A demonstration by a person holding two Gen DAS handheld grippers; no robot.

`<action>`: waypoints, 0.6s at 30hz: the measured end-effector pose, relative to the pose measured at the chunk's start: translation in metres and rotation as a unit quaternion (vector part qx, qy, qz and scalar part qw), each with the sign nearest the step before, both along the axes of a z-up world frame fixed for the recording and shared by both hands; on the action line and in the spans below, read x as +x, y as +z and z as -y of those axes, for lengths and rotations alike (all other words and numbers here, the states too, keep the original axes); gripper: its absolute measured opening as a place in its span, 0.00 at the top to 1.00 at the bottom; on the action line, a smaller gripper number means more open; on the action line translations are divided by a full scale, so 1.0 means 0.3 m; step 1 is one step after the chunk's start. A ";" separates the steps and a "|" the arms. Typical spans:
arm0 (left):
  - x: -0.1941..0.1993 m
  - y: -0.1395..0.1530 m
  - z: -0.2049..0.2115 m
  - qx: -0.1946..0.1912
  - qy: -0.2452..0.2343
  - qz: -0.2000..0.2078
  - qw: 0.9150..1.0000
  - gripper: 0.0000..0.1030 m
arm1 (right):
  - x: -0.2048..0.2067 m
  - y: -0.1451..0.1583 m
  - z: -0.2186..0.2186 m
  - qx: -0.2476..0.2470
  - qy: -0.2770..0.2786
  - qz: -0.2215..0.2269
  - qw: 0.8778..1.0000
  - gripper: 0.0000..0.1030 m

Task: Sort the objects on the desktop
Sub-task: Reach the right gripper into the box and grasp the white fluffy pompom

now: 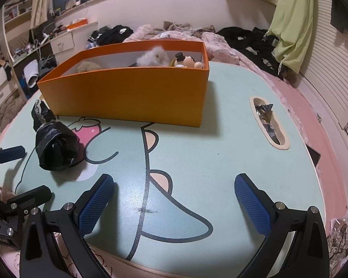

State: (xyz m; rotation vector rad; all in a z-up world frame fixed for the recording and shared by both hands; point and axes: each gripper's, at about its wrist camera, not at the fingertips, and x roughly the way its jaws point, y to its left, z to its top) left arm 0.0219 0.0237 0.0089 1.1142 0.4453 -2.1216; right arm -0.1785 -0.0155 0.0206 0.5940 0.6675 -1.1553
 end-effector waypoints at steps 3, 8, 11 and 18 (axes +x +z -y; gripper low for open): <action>-0.001 0.004 0.002 -0.001 0.008 0.000 1.000 0.00 | 0.001 0.003 0.003 -0.001 -0.003 0.002 1.000 0.00; -0.001 0.007 0.010 -0.001 0.021 -0.001 1.000 0.00 | -0.036 0.023 0.000 -0.006 -0.014 0.036 0.999 0.11; -0.003 0.008 0.006 -0.001 0.029 -0.001 1.000 0.00 | -0.068 0.061 0.003 -0.013 -0.018 0.065 0.998 0.28; -0.002 0.007 0.006 -0.002 0.048 -0.001 0.999 0.00 | -0.082 0.269 0.143 -0.026 0.003 0.106 0.994 0.37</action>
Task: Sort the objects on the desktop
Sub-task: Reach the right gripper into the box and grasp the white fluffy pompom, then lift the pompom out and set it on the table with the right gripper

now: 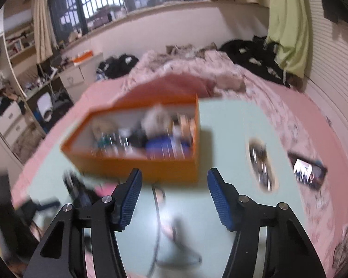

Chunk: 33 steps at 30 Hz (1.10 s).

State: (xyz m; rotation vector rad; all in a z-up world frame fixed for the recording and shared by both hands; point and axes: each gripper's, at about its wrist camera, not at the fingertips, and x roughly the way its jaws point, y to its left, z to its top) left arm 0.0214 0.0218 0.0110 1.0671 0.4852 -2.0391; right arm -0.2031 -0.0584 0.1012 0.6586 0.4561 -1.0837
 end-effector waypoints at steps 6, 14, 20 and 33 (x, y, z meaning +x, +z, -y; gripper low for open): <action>0.000 0.000 0.000 -0.001 0.014 0.000 1.000 0.00 | 0.160 0.064 0.268 0.067 0.044 -0.015 0.997 0.36; -0.002 0.003 0.001 -0.002 0.030 -0.001 1.000 0.00 | 0.359 -0.099 0.484 0.154 0.045 -0.098 0.982 0.67; 0.002 0.003 0.001 -0.003 0.042 -0.001 0.999 0.00 | 0.297 -0.087 0.455 0.149 0.064 -0.049 0.986 0.79; 0.006 0.003 0.002 -0.004 0.078 -0.001 0.997 0.00 | 0.111 0.109 -0.057 0.008 0.095 -0.009 0.995 0.79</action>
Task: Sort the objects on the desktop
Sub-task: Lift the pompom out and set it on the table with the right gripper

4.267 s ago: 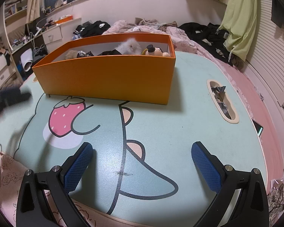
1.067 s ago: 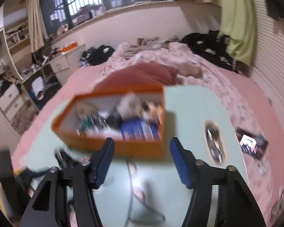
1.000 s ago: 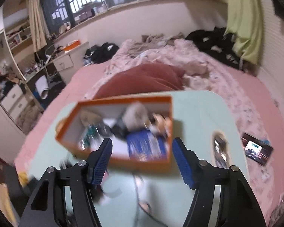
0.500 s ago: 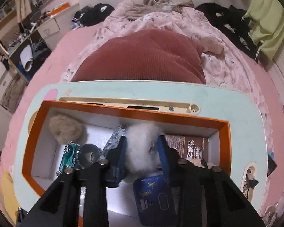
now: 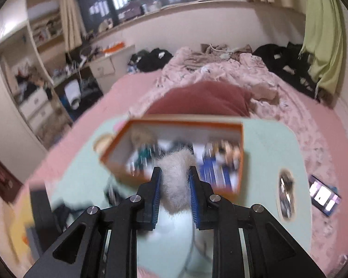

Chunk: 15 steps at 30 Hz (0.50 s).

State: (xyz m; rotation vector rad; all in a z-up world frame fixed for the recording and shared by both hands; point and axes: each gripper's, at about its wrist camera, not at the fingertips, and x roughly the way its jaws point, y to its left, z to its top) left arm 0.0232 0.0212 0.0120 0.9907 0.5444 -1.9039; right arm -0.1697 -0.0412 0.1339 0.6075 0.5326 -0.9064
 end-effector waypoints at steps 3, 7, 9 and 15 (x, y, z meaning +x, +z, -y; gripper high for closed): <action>0.001 0.001 0.001 -0.001 0.005 0.000 1.000 0.00 | 0.015 -0.109 -0.045 0.019 -0.028 -0.030 0.999 0.79; 0.000 0.001 0.000 -0.001 0.015 -0.001 1.000 0.00 | 0.050 -0.232 -0.014 0.038 -0.032 -0.045 0.998 0.77; 0.001 0.001 0.000 -0.001 0.022 0.000 1.000 0.00 | 0.036 -0.256 -0.017 0.021 -0.045 -0.039 0.998 0.53; -0.003 0.001 0.001 -0.002 0.037 0.000 0.999 0.00 | -0.049 -0.276 -0.128 -0.019 -0.065 -0.025 0.997 0.07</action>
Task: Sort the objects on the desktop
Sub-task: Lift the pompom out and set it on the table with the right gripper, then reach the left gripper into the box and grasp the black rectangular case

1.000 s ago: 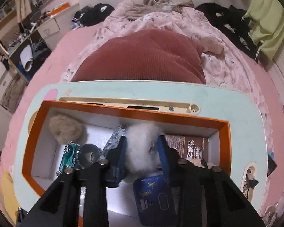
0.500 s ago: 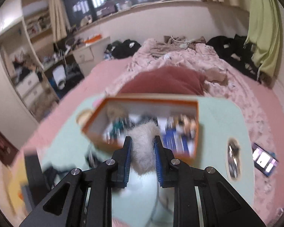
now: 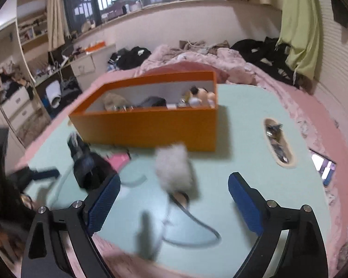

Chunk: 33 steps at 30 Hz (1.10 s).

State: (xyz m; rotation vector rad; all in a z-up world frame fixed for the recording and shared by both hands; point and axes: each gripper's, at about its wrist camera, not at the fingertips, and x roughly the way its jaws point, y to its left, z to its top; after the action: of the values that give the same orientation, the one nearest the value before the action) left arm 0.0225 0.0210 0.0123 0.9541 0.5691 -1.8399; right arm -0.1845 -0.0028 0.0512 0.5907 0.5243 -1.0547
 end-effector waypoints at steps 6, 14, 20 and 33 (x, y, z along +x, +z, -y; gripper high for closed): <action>0.001 -0.003 0.000 -0.002 0.014 0.003 1.000 0.00 | 0.008 -0.092 -0.031 0.001 -0.011 -0.060 0.998 0.00; 0.019 -0.004 0.002 -0.006 0.040 0.001 0.999 0.00 | 0.007 -0.092 -0.021 0.001 -0.014 -0.063 0.998 0.00; 0.057 0.112 -0.047 -0.080 0.059 -0.036 0.994 0.00 | 0.005 -0.093 -0.022 0.001 -0.014 -0.063 0.998 0.00; -0.184 0.359 0.417 -0.008 0.014 -0.021 1.000 0.30 | 0.014 -0.092 -0.026 0.001 -0.014 -0.063 0.998 0.00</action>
State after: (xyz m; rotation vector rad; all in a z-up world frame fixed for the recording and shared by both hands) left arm -0.0327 -0.1041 0.1200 0.8935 0.5906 -1.8405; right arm -0.1804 0.0051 0.0236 0.5363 0.6282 -1.1226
